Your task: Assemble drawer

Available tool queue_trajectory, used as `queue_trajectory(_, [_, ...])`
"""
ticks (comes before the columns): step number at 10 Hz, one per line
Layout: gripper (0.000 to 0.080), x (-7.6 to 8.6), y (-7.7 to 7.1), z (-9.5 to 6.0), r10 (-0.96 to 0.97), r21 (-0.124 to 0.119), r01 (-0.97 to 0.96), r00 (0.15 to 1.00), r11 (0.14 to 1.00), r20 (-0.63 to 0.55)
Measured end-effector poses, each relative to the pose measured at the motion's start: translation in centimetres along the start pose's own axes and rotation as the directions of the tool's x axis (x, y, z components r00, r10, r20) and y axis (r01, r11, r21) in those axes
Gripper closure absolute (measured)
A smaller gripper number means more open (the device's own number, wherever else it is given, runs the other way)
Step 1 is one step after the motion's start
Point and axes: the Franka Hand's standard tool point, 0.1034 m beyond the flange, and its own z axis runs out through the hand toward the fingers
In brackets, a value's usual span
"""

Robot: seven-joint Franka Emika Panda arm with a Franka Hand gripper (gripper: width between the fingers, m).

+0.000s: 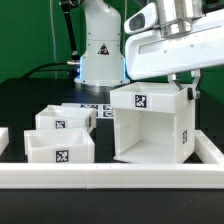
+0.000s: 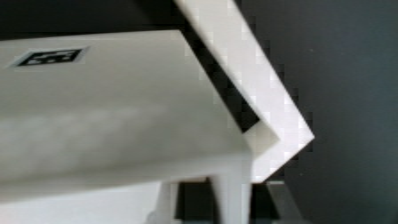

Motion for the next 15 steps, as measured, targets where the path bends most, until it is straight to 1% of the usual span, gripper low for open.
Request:
queue_trajectory(3, [0.0745,0.2,-0.1,-0.2,0.142,0.018,-0.142,0.990,0.990,0.001])
queue_trajectory(4, [0.0745,0.7,0.2,-0.3,0.199,0.029,-0.199,0.980,0.980,-0.002])
queue_trajectory(5, [0.0745,1.7,0.6,-0.5,0.288,0.048,-0.287,0.958,0.957,-0.007])
queue_trajectory(7, [0.0745,2.9,1.0,-0.7,0.409,0.070,-0.408,0.913,0.910,-0.001])
queue_trajectory(9, [0.0745,2.8,0.7,-0.9,0.496,0.078,-0.495,0.868,0.865,0.008])
queue_trajectory(10, [0.0745,2.8,0.8,-0.9,0.520,0.079,-0.519,0.854,0.851,0.011])
queue_trajectory(12, [0.0745,2.7,0.6,-0.7,0.614,0.078,-0.614,0.789,0.785,0.029])
queue_trajectory(13, [0.0745,3.0,0.3,-0.4,0.610,0.081,-0.610,0.792,0.788,0.030])
queue_trajectory(15, [0.0744,3.6,-0.8,-0.1,0.610,0.096,-0.611,0.791,0.786,0.035])
